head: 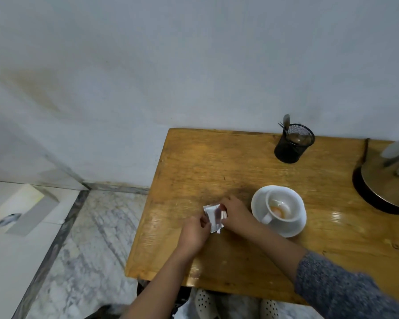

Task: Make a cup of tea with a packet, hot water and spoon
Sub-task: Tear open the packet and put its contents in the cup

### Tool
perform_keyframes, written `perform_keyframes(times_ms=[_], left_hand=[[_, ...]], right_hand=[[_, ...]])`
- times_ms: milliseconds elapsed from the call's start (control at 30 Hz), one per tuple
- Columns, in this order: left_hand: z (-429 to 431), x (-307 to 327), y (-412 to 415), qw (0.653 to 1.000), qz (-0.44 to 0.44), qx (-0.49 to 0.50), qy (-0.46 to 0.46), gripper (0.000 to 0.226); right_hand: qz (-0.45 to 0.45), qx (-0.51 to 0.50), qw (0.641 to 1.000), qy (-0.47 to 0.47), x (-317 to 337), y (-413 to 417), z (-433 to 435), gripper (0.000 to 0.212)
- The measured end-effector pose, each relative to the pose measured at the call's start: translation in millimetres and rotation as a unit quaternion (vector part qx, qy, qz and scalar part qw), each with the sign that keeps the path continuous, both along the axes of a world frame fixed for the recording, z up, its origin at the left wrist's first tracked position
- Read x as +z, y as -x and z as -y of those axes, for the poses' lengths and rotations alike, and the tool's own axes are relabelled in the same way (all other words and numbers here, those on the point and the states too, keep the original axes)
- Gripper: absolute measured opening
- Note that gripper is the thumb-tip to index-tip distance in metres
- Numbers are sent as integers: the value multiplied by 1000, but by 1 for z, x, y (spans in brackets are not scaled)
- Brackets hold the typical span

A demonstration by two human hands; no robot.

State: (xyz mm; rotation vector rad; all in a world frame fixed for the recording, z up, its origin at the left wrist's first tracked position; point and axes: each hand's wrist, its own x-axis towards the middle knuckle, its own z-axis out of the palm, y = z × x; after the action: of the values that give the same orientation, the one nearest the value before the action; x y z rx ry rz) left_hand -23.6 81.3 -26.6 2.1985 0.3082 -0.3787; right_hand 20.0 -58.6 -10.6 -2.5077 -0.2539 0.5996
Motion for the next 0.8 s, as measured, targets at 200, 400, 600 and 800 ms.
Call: perform_keyframes(times_ms=[200,400,600,800], left_hand=[[3,-5,6,1000,11,7,-23,10],[3,-1,12,998,28,12,-48,22],[7,-2,13,994,-6,-19,-105,32],[35,19,9,986,26,33,-162,31]], right_hand=[[3,18,1000,15,-9,9,-1,32],[36,42,998,21,-11,19,-2,34],[52,65,995,-47,10,29,16,39],[127,-75,968,-202,80,25,88,27]])
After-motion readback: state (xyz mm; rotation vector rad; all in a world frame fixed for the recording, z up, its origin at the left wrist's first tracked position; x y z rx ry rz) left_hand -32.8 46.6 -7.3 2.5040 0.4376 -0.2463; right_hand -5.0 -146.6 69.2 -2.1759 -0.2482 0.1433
